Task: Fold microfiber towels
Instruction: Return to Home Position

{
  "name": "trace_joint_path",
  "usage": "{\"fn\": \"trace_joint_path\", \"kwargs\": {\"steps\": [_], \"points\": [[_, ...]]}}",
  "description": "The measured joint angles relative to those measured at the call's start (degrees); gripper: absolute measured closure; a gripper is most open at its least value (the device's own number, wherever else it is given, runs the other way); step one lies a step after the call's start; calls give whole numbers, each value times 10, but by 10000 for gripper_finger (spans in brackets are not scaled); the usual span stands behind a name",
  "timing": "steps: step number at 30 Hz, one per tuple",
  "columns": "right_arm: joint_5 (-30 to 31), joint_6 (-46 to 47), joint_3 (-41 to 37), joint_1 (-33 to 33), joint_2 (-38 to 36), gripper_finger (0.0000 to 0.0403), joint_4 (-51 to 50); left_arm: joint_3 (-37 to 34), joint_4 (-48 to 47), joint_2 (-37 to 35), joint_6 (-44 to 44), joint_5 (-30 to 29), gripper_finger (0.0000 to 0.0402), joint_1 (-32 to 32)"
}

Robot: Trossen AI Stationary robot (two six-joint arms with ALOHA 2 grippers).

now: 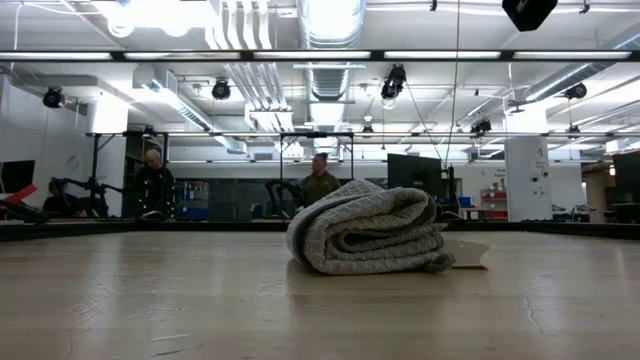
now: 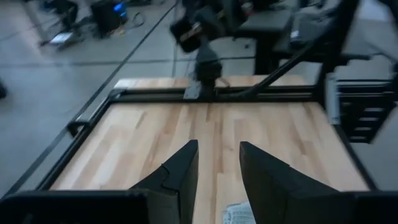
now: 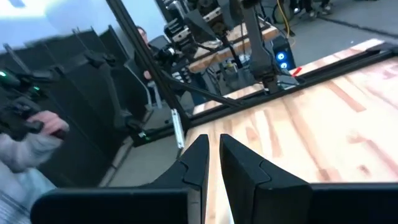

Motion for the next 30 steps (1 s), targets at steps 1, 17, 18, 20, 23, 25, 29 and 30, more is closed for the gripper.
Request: {"fn": "trace_joint_path", "kwargs": {"steps": [1,17,18,20,23,25,29,30], "points": [[-1,12,0,0,0,364,4,0,-4,-13,11,12,280,0],[-2,78,0,0,2,364,8,0,-23,-164,9,-8,280,0],[-2,78,0,0,2,364,8,0,-23,-168,-10,-9,280,0],[-2,78,0,0,2,364,8,0,-23,-175,-40,-7,280,0],[-2,78,0,0,1,364,7,0,-28,-179,-65,-5,280,0],[-2,80,0,0,1,364,8,0,-37,-180,-61,9,280,0],[-2,42,0,0,0,364,22,0,-75,-180,5,93,280,0],[-5,20,0,1,1,364,32,0,-76,-180,12,115,280,0]]}}
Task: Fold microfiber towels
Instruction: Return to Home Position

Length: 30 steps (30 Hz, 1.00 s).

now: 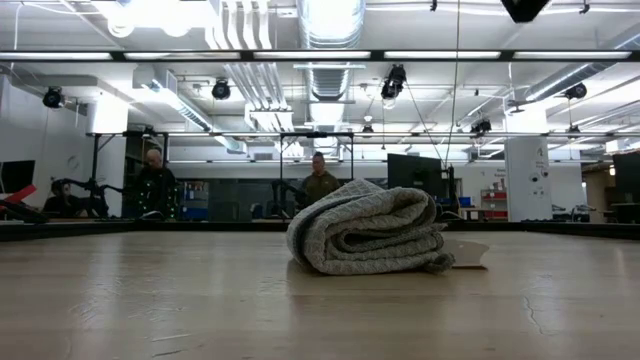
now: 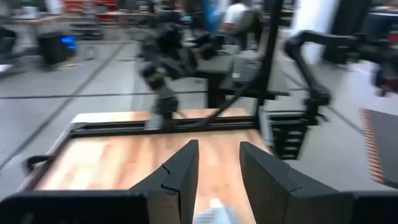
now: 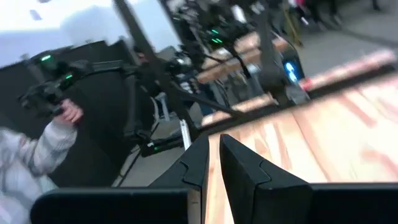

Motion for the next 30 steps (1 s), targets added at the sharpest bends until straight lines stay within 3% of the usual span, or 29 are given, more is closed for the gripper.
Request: {"fn": "trace_joint_path", "kwargs": {"steps": [3,6,13,19,30], "points": [[-30,-55,0,1,0,364,39,0,1,0,-1,41,280,0],[-70,-79,0,1,-5,364,74,0,1,0,0,44,280,0],[-109,-82,0,1,-27,364,81,0,10,-12,37,49,280,0],[-140,-79,0,1,-49,364,80,0,5,-41,62,146,280,0],[-193,-78,0,1,-69,364,80,-25,-17,-107,68,196,280,0]]}}
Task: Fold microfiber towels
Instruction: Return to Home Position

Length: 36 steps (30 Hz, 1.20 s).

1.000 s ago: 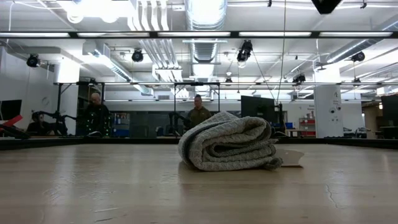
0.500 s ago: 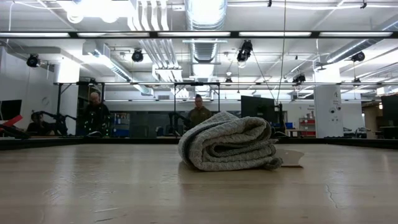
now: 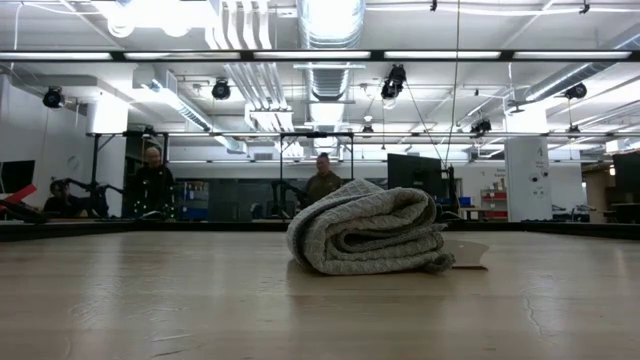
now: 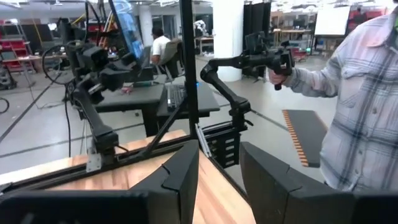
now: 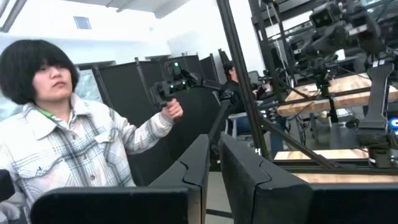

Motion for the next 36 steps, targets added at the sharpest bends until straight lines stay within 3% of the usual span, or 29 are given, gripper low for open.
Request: {"fn": "trace_joint_path", "kwargs": {"steps": [4,11,17,26,33,36], "points": [[0,-2,0,0,0,364,0,-52,13,-32,-37,1,280,0],[0,-1,0,0,0,364,-4,-181,142,-90,-22,31,280,0],[-1,0,0,0,0,364,-4,-259,163,-151,-87,21,280,0],[-2,-6,0,0,0,364,-40,-363,233,-251,-5,23,280,0],[-119,-108,-14,0,6,364,-15,-449,253,-342,-5,27,280,0],[-122,-97,-25,0,3,364,1,-483,252,-364,-9,27,280,0]]}}
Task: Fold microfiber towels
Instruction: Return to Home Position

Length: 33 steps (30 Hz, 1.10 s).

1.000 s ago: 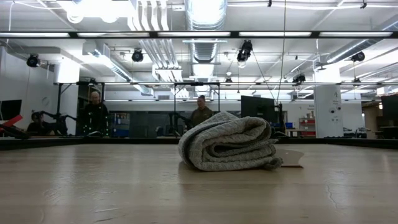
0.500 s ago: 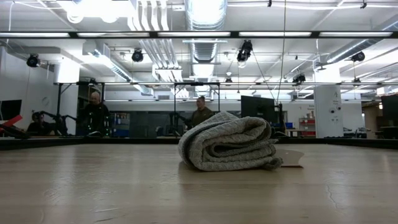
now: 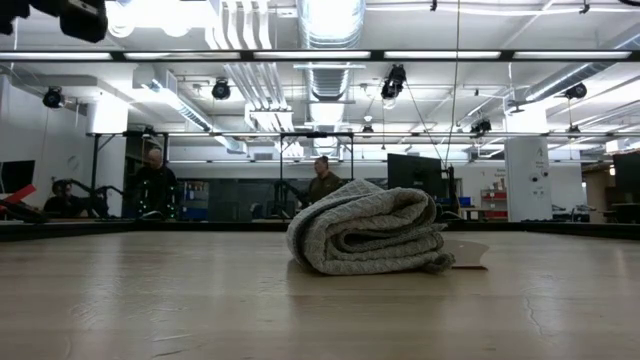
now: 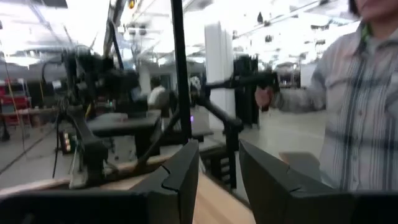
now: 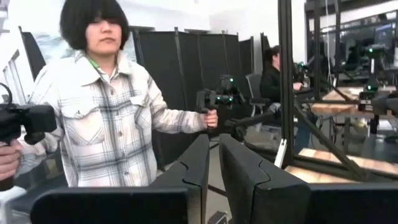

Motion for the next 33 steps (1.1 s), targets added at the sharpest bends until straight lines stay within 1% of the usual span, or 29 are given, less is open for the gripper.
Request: {"fn": "trace_joint_path", "kwargs": {"steps": [3,6,13,16,20,23,29,33], "points": [[0,10,-17,0,-5,364,4,-14,13,1,0,2,280,0],[-1,20,-43,0,-15,364,33,-38,5,0,0,-7,280,1],[-1,33,-131,0,-52,364,138,-70,31,0,6,-7,280,1],[0,37,-176,0,-72,364,186,-73,43,-1,11,-7,280,1],[1,50,-236,0,-100,364,264,-77,39,-1,18,-7,280,1],[8,68,-275,0,-117,364,301,-84,39,-1,26,-7,280,1],[34,69,-327,0,-147,364,346,-102,43,-1,26,-7,280,1],[35,68,-333,0,-157,364,346,-123,50,-1,26,-7,280,1]]}}
